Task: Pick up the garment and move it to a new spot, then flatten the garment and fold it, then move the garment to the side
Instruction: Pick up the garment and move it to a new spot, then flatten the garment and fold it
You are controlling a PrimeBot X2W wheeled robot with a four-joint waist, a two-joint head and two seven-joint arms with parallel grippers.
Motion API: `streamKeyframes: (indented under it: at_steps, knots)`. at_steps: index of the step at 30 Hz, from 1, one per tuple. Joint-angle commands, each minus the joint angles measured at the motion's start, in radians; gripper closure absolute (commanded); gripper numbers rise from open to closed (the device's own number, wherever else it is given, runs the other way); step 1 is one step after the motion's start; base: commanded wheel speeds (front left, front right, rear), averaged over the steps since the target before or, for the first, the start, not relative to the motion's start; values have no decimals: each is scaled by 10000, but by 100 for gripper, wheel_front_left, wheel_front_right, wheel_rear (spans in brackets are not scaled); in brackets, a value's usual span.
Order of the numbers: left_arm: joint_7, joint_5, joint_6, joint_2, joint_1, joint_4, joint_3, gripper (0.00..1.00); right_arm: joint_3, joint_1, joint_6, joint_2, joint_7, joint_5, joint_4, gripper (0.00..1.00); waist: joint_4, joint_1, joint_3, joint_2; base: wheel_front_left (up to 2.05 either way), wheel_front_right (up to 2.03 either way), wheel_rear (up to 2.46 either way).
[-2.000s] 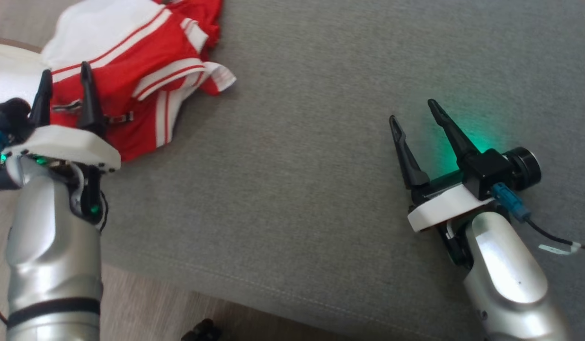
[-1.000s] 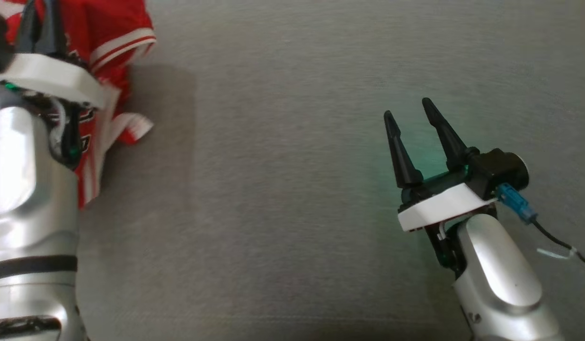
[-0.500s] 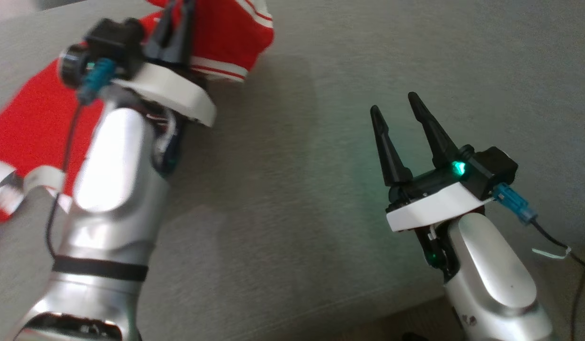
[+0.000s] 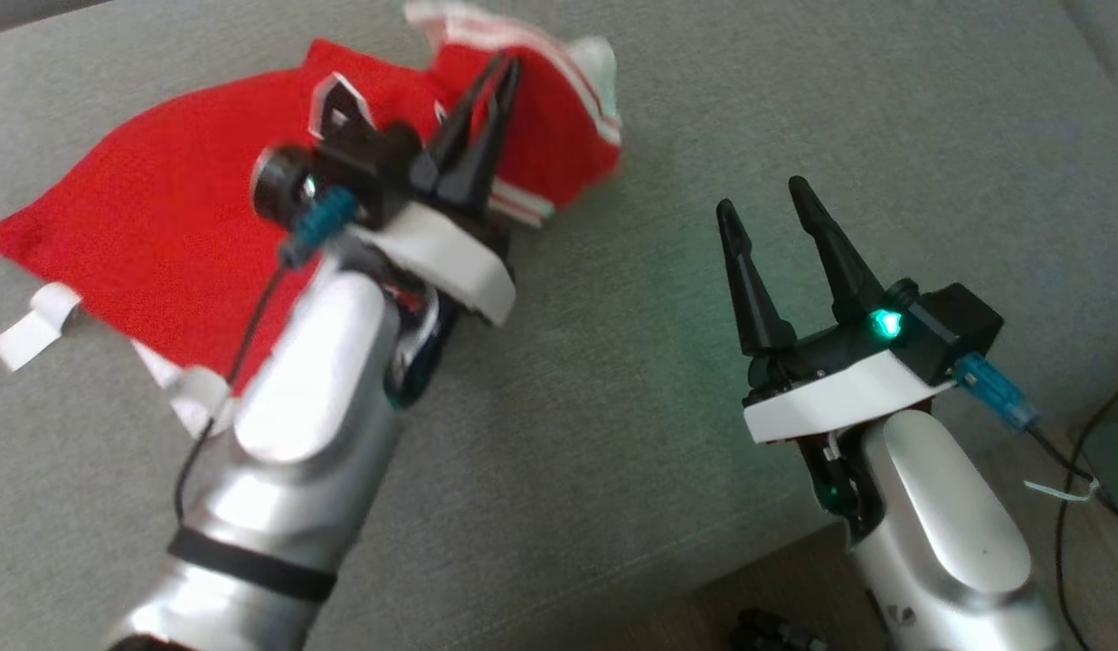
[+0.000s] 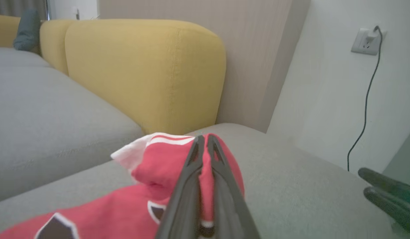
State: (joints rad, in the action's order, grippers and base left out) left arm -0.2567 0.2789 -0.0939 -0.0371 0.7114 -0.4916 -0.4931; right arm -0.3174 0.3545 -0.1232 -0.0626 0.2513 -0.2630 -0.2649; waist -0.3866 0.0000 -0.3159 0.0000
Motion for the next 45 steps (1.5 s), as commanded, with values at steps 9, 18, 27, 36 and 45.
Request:
streamKeyframes:
  at_steps: [9,18,27,36,45]
  knots:
    - [-51,-49,682,-133,-945,465,634,0,44,-22,-75,123,105,212,162,0,1005,0,269,0,0,0,0]
    - [-51,-624,1295,-140,-2809,1338,2169,0,191,-207,-75,123,105,518,-80,0,1981,0,810,0,0,0,0]
    - [-51,-1210,1593,-137,-4732,2087,3535,0,362,-592,-75,124,105,740,-496,0,2864,0,1408,0,0,0,0]
    - [-51,-1321,1855,-133,-6249,2776,4051,0,650,-1113,-75,124,105,910,-740,0,3386,0,1852,0,0,0,0]
    - [-51,-1078,1951,-132,-6702,2885,3689,0,1106,-1088,-75,124,105,1124,-1305,0,3873,0,1730,0,0,0,0]
